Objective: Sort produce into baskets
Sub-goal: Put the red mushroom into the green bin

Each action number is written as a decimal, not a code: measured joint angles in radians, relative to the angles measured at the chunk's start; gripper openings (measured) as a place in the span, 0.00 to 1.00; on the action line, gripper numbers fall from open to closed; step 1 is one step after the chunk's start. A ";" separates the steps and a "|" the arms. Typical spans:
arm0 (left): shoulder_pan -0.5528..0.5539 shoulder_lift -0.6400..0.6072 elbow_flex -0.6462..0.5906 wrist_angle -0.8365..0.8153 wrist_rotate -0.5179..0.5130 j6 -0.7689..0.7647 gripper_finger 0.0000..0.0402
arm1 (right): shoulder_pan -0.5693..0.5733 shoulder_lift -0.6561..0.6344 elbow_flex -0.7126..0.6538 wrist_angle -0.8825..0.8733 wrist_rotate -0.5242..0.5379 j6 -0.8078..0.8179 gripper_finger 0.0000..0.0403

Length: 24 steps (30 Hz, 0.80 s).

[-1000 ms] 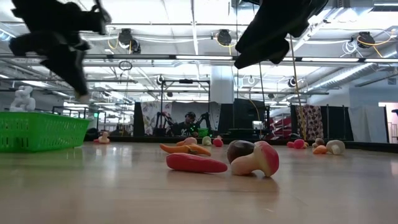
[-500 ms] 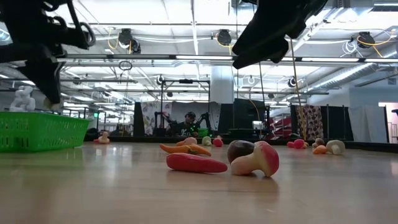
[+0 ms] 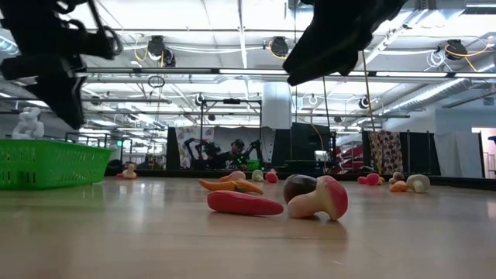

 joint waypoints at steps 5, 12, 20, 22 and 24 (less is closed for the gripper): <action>-0.002 0.000 0.000 0.227 -0.024 0.217 0.33 | -0.042 0.000 0.000 -0.021 0.153 0.073 0.52; -0.002 0.000 0.000 0.574 -0.041 0.486 0.34 | -0.171 0.000 0.000 -0.323 0.291 0.432 0.52; -0.002 0.004 0.000 0.725 -0.033 0.555 0.34 | -0.356 0.001 -0.001 -0.599 0.385 0.704 0.52; -0.006 0.005 0.000 0.718 -0.032 0.553 0.34 | -0.388 0.004 -0.001 -0.619 0.384 0.710 0.52; -0.014 0.005 0.000 0.722 -0.032 0.552 0.34 | -0.420 0.008 -0.001 -0.654 0.378 0.750 0.52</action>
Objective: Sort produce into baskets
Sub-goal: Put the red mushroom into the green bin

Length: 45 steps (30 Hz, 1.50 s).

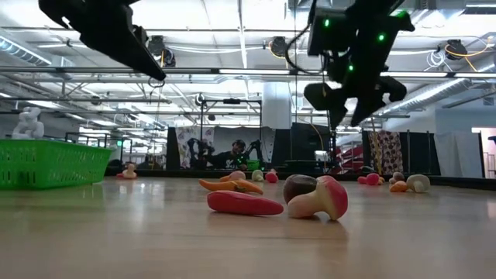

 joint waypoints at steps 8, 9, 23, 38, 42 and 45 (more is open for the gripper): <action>-0.058 0.000 0.000 0.000 0.003 -0.026 0.34 | -0.097 0.036 -0.070 -0.081 -0.052 0.171 0.52; -0.062 0.000 0.000 0.004 0.003 -0.026 0.34 | -0.106 0.038 -0.089 -0.061 -0.047 0.179 0.52; -0.073 0.000 0.000 0.022 -0.017 -0.023 0.34 | -0.150 0.041 -0.338 0.338 -0.049 0.194 0.52; -0.073 0.000 0.000 0.023 -0.017 -0.024 0.34 | -0.163 0.041 -0.453 0.530 -0.051 0.199 0.45; -0.073 0.000 0.000 0.023 -0.017 -0.024 0.34 | -0.166 0.041 -0.454 0.538 -0.053 0.178 0.34; -0.073 0.000 0.000 0.023 -0.017 -0.024 0.34 | -0.166 0.041 -0.454 0.545 -0.072 0.149 0.25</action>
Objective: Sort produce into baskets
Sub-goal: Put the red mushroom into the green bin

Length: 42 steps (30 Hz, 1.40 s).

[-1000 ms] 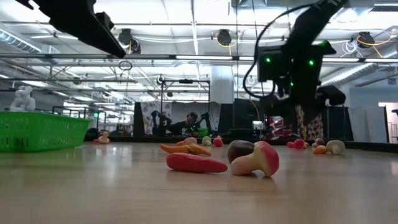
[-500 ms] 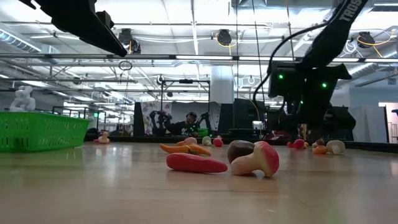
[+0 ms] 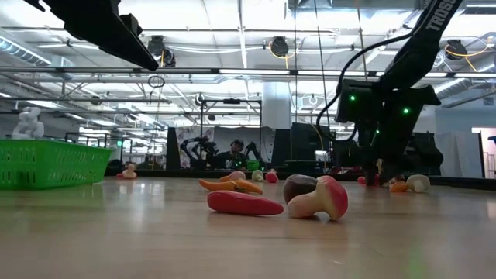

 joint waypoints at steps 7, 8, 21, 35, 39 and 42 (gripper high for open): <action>-0.004 0.000 0.000 -0.002 0.000 0.023 0.34 | 0.019 -0.001 0.001 0.039 -0.024 -0.067 0.09; -0.007 0.000 0.000 -0.003 0.000 0.028 0.34 | 0.026 -0.001 0.005 0.041 -0.032 -0.073 0.07; -0.011 -0.001 -0.011 0.004 0.000 0.052 0.34 | 0.135 -0.001 0.273 0.055 -0.323 -0.413 0.04; 0.003 0.017 -0.367 0.956 -0.001 0.493 0.34 | 0.365 -0.001 0.410 0.351 -0.657 -0.835 0.04; 0.013 0.076 -0.349 1.039 0.033 0.601 0.34 | 0.392 -0.001 0.409 0.421 -0.736 -0.899 0.04; 0.031 0.161 -0.324 1.103 0.056 0.707 0.34 | 0.404 -0.001 0.409 0.449 -0.787 -0.933 0.04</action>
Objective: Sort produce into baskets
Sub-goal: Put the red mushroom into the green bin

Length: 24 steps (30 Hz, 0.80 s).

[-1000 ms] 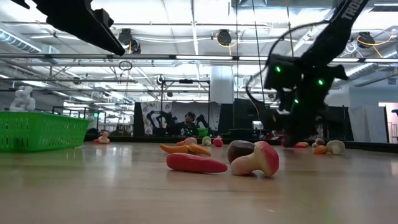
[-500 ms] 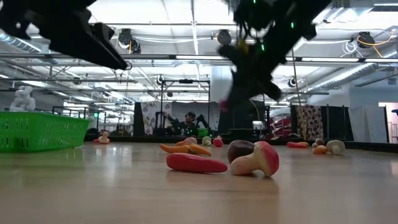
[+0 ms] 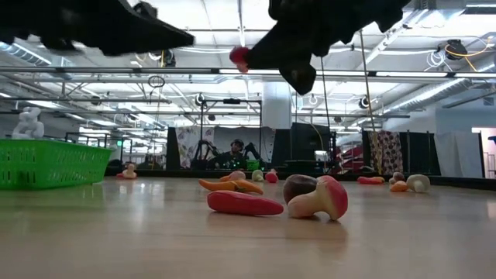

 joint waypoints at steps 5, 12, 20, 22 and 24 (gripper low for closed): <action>0.006 0.137 0.052 0.078 0.024 0.214 0.34 | 0.008 0.000 0.000 -0.011 -0.006 -0.011 0.04; 0.021 0.198 0.113 0.074 0.022 0.244 0.39 | 0.007 0.000 0.000 -0.018 -0.030 -0.012 0.04; 0.053 0.198 0.134 0.076 0.033 0.220 0.65 | 0.008 0.000 0.000 -0.025 -0.031 -0.012 0.04; 0.063 0.198 0.134 0.074 0.047 0.219 0.69 | 0.007 0.000 0.000 -0.025 -0.030 -0.012 0.04; 0.079 0.198 0.134 0.074 0.045 0.218 0.70 | 0.007 0.000 0.000 -0.025 -0.030 -0.012 0.04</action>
